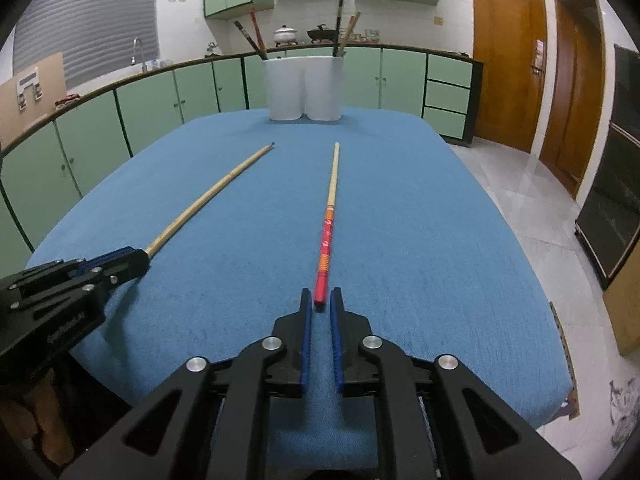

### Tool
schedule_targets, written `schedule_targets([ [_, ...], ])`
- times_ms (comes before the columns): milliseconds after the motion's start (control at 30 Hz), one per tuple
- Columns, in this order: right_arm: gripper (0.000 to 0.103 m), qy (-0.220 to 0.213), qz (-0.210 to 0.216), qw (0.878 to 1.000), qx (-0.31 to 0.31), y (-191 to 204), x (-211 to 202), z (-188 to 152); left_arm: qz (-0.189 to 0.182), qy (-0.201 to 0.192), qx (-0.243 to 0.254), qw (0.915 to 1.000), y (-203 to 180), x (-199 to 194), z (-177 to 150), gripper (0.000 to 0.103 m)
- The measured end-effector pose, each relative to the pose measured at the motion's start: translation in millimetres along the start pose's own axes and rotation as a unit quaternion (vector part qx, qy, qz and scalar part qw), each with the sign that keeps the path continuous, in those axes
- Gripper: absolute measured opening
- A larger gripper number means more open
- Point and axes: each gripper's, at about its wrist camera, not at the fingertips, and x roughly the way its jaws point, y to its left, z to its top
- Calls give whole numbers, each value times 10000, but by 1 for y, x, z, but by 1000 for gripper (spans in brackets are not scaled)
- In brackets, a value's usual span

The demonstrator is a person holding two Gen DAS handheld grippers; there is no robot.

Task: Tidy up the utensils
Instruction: 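Grasp the plain wooden chopstick with the left tool while the right tool holds the red-patterned one, then carry the wooden chopstick in the left tool while the right tool carries its chopstick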

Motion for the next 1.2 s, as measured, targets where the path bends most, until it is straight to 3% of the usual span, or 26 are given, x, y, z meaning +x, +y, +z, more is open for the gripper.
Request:
schedule_targets([
  [67, 11, 2, -10, 10000, 2, 2, 1, 1, -6, 3, 16, 10000, 2, 3, 1, 34],
  [167, 11, -7, -12, 10000, -7, 2, 3, 2, -138, -24, 62, 9999, 5, 5, 2, 30],
  [200, 11, -8, -6, 10000, -9, 2, 3, 2, -200, -12, 64, 9998, 6, 5, 2, 14],
  [233, 10, -5, 5, 10000, -2, 2, 3, 3, -250, 4, 70, 9997, 6, 6, 2, 6],
  [300, 6, 3, 36, 10000, 27, 2, 3, 5, -338, -4, 58, 9994, 5, 4, 3, 6],
  [633, 6, -481, 85, 9984, 281, -8, -48, 31, -523, -153, -92, 9985, 2, -43, 30, 6],
  [900, 6, -661, 222, 9974, 173, -10, -89, 72, -476, -436, -97, 9979, 3, -94, 64, 6],
  [1200, 6, -720, 390, 9966, -30, -7, -107, 118, -563, -720, 85, 9958, -1, -130, 97, 6],
])
